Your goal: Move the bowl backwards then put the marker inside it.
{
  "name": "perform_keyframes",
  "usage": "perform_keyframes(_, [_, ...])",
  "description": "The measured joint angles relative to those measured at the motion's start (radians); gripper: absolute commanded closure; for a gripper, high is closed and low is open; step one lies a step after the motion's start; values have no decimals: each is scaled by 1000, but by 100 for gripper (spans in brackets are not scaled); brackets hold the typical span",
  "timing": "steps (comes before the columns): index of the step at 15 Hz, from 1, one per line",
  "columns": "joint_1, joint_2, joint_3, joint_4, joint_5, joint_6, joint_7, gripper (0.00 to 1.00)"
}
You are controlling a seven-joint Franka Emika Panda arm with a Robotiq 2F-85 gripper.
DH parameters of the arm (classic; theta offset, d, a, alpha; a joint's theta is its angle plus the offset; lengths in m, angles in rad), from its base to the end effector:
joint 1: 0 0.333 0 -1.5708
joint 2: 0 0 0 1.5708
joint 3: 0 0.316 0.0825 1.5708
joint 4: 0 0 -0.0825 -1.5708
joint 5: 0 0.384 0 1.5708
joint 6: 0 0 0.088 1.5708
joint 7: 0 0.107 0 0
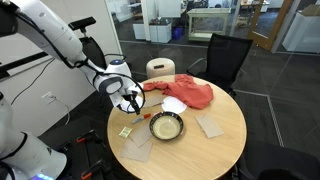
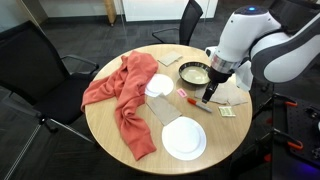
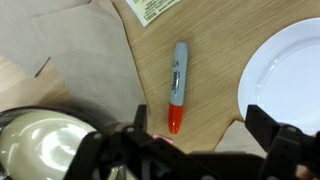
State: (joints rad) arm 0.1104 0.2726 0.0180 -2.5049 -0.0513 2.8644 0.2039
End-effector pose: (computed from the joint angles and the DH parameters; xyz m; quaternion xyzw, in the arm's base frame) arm 0.4709 0.0641 0.1867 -0.9989 0.0138 -0.0438 0.0016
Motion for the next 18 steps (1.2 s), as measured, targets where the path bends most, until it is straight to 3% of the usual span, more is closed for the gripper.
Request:
perform_keyframes(14, [129,223,-131,94,-23,122,1,0])
perform_keyframes(15, [137,235,-138,104,-22,124,1,7])
perform_keyframes(16, [143,246,-143,113,-22,126,1,28])
perform_keyframes(18, [151,267,-149,126,-21,134,2,32])
